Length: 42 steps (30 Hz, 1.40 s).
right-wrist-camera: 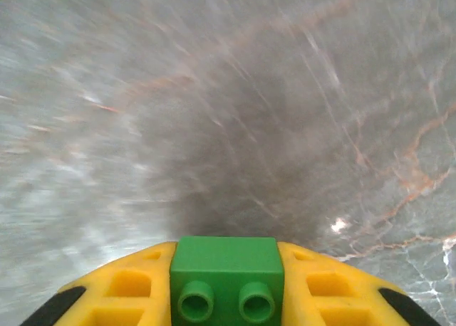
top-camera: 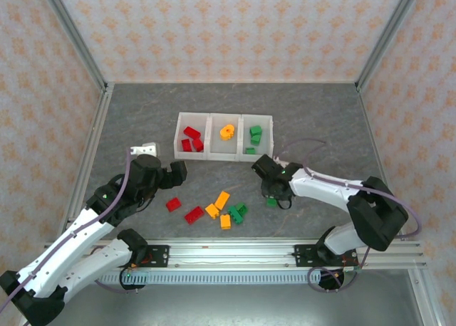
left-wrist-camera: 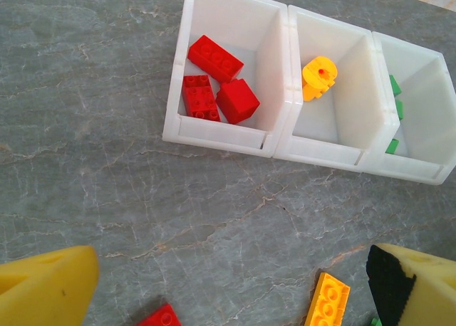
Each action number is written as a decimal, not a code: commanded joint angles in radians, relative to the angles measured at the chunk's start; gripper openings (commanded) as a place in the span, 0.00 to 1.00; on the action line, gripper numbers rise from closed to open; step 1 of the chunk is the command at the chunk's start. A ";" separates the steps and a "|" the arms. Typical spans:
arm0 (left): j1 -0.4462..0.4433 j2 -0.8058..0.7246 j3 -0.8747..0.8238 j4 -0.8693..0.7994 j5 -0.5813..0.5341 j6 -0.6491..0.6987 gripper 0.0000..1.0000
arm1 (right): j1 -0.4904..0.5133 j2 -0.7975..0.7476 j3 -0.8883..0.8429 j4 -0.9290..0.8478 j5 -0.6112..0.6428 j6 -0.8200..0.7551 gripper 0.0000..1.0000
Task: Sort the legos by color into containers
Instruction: Pick up the lego from the bottom-center of the table, then place the lego in the container.
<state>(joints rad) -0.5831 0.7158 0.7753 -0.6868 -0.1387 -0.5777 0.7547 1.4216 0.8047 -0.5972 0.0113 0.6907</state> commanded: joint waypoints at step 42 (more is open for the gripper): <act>-0.003 0.029 -0.021 0.066 0.135 0.078 0.99 | -0.116 0.169 0.529 -0.037 0.062 -0.456 0.95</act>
<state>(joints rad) -0.5827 0.7486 0.7639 -0.6540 -0.0216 -0.5213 0.6361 1.6749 1.3777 -0.5983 0.1814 0.2150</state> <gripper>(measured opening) 0.994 0.947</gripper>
